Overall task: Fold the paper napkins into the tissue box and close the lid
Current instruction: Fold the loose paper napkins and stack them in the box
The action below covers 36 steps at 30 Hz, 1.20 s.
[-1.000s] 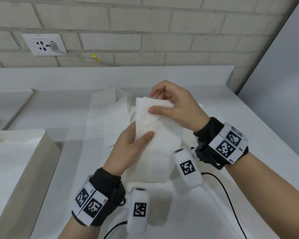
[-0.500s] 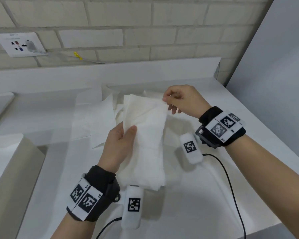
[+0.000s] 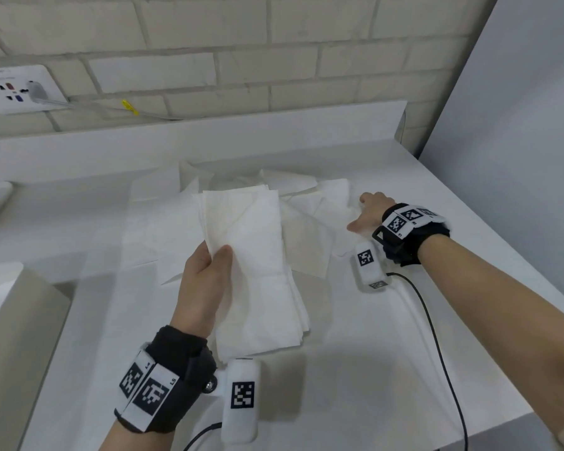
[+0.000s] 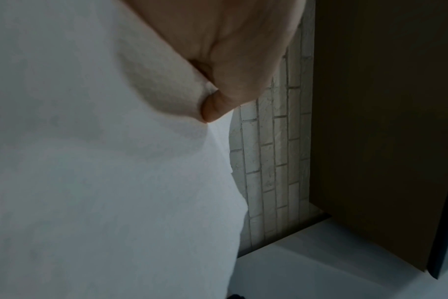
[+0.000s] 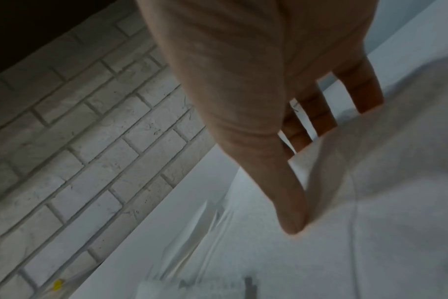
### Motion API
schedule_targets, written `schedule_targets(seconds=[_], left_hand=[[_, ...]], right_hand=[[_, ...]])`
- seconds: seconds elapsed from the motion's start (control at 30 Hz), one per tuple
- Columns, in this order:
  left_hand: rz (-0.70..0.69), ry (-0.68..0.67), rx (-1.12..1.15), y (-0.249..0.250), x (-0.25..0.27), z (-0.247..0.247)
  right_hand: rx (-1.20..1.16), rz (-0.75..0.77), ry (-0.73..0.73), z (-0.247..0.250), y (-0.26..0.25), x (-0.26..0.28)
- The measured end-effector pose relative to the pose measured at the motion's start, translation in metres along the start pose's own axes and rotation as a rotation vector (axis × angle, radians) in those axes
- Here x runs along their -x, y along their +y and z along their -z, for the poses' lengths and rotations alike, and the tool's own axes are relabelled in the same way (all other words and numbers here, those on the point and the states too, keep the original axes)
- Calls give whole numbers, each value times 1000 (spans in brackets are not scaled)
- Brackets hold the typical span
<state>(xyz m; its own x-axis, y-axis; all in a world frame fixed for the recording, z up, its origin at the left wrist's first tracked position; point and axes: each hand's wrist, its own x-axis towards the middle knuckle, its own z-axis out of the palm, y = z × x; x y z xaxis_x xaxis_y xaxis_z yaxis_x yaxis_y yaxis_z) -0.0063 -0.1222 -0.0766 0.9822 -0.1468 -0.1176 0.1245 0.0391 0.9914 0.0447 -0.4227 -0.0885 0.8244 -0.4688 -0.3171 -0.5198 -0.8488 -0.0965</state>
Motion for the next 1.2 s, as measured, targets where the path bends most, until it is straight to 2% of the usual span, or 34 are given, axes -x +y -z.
schedule_targets(seconds=[0.17, 0.27, 0.37, 0.53, 0.73, 0.93, 1.07, 1.2], left_hand=[[15, 12, 5, -3, 0, 0], [13, 14, 5, -3, 1, -1], [14, 4, 2, -3, 2, -1], [6, -5, 16, -4, 3, 1], [-33, 20, 27, -5, 3, 7], [-112, 1, 52, -4, 3, 15], [-178, 8, -23, -10, -2, 19], [-113, 22, -36, -8, 0, 19]], right_hand=[[-19, 49, -4, 7, 9, 1], [-188, 123, -51, 10, 11, 3], [-332, 163, -39, 14, 10, 8], [-426, 204, -19, 26, 5, 25], [-437, 227, 72, 39, -3, 49], [-566, 341, 191, 50, -13, 73], [-476, 447, 305, 62, -26, 92], [-555, 591, 372, 76, -36, 114]])
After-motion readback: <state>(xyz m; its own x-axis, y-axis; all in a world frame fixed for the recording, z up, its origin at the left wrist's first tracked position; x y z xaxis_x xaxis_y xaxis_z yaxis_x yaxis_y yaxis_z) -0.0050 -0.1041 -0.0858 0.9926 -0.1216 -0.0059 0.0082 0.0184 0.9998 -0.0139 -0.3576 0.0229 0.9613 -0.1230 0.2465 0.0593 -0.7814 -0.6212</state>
